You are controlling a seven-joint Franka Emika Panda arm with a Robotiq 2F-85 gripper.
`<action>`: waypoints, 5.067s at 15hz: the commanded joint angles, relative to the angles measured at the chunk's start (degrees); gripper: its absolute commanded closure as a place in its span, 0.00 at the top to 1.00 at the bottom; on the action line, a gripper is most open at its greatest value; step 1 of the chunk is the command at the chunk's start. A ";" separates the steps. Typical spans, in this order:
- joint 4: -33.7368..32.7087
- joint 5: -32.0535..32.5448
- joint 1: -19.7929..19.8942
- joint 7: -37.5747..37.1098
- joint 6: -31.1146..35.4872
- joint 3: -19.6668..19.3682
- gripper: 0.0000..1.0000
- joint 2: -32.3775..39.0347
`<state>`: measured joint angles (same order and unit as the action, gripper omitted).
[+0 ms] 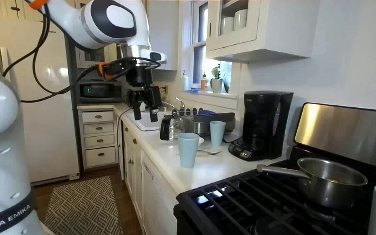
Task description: Put the coffee pot under the coffeemaker chamber.
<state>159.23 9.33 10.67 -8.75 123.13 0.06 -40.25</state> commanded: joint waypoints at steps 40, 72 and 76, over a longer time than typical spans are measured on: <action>-42.55 -6.78 -15.96 -1.74 -0.51 6.39 1.00 43.02; -69.17 -2.97 -17.12 0.93 1.43 1.76 0.31 71.78; -70.43 -2.88 -17.22 0.92 -0.72 1.57 0.21 72.51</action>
<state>91.66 5.78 -5.62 -8.21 125.23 2.70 30.51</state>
